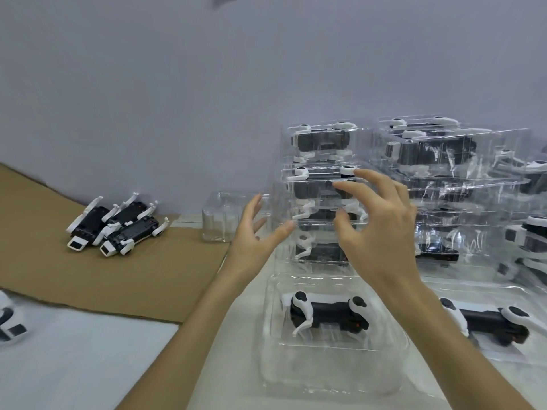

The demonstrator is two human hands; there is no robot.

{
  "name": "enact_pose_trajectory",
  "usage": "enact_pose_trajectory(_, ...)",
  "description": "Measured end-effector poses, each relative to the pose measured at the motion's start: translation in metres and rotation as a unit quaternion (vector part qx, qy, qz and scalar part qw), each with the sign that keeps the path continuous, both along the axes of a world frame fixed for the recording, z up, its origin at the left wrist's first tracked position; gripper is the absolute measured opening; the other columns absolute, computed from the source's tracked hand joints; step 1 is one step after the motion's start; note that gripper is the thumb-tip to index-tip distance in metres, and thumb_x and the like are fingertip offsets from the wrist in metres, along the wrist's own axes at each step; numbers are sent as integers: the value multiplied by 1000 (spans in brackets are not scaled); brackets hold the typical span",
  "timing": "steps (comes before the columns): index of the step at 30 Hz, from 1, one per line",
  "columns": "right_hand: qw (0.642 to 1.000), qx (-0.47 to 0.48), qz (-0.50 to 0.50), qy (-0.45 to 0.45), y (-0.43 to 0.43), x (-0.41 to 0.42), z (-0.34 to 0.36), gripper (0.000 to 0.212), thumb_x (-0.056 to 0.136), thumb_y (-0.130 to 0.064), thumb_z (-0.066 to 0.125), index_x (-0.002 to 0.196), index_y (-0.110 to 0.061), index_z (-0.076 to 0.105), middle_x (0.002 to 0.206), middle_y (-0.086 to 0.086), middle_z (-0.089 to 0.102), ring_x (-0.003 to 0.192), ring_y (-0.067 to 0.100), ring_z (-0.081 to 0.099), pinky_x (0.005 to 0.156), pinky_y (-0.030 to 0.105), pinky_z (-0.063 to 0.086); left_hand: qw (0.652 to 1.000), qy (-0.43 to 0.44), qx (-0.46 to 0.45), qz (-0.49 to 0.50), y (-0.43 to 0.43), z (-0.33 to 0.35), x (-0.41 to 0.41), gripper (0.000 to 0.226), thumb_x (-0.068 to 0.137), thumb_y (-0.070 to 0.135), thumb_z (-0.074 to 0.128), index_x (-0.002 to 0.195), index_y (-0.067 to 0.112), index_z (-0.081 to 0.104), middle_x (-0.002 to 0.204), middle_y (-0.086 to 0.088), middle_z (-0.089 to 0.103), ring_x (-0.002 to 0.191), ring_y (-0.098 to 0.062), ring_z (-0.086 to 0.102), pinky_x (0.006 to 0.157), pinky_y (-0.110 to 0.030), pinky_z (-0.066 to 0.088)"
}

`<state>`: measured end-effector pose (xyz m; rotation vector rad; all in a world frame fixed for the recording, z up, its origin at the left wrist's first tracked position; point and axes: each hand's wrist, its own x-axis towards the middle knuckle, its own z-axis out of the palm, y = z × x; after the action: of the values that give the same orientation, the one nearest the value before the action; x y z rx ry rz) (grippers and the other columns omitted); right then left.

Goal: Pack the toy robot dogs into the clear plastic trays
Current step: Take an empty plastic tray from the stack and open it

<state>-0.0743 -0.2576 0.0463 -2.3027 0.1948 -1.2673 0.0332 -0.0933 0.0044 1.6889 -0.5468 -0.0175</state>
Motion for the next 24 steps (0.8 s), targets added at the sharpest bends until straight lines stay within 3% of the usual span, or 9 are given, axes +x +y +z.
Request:
enact_pose_trajectory(3,998,18,38,-44,0,-3,6,27,86,-7,71,110,-20,73,121,-3,61,119,19,50,106,42,39,999,-14,48,20,23,-20,-3,47,87,42,73,129,40,51,137,22,54,116,2,58,99,-28,50)
enact_pose_trajectory(5,994,26,72,-72,1,-7,12,20,86,-3,70,99,-18,74,106,-6,64,108,16,57,98,36,46,995,-20,83,55,41,-42,-8,20,94,19,69,109,33,67,108,16,72,92,-3,68,89,-37,57)
enact_pose_trajectory(7,989,28,117,-82,12,-10,15,18,86,2,68,91,-15,73,93,-6,66,95,13,62,85,26,51,987,-31,137,78,54,-63,-14,26,94,8,64,89,32,71,85,12,74,74,-5,67,77,-40,58)
enact_pose_trajectory(11,972,-40,230,-25,65,1,12,13,87,-5,63,90,-13,71,83,-6,65,80,9,61,72,25,51,972,-111,198,59,47,-74,-22,39,89,8,61,75,44,65,67,20,64,60,-4,55,56,-15,39)
enact_pose_trajectory(14,953,-78,262,132,101,37,8,14,95,-14,59,104,-14,71,96,-4,66,90,13,60,80,33,51,962,-156,213,67,44,-73,-24,62,89,7,62,66,64,52,60,35,53,56,6,50,55,-8,36)
enact_pose_trajectory(16,945,-125,226,201,117,71,4,19,97,-15,56,109,-7,68,103,5,65,96,23,59,83,41,51,968,-130,204,58,49,-73,-21,61,90,9,62,66,64,54,61,34,56,58,5,52,58,-6,37)
enact_pose_trajectory(19,921,-168,194,293,131,118,-3,26,97,-14,55,118,0,60,116,14,61,108,33,57,89,45,50,985,-56,153,52,56,-73,-11,49,90,4,59,65,46,63,60,18,62,57,-1,54,60,-12,41)
enact_pose_trajectory(21,899,-178,186,353,133,145,-7,30,97,-18,58,119,1,54,123,19,57,115,36,54,90,41,47,994,-2,91,54,59,-72,-9,37,92,1,57,75,31,70,63,8,65,59,-6,57,63,-25,49)
enact_pose_trajectory(24,883,-198,120,409,129,178,-13,55,98,-31,60,137,3,41,138,21,47,130,37,45,105,46,41,997,46,25,56,62,-72,-8,26,94,0,55,84,16,73,64,2,65,58,-10,57,59,-24,48)
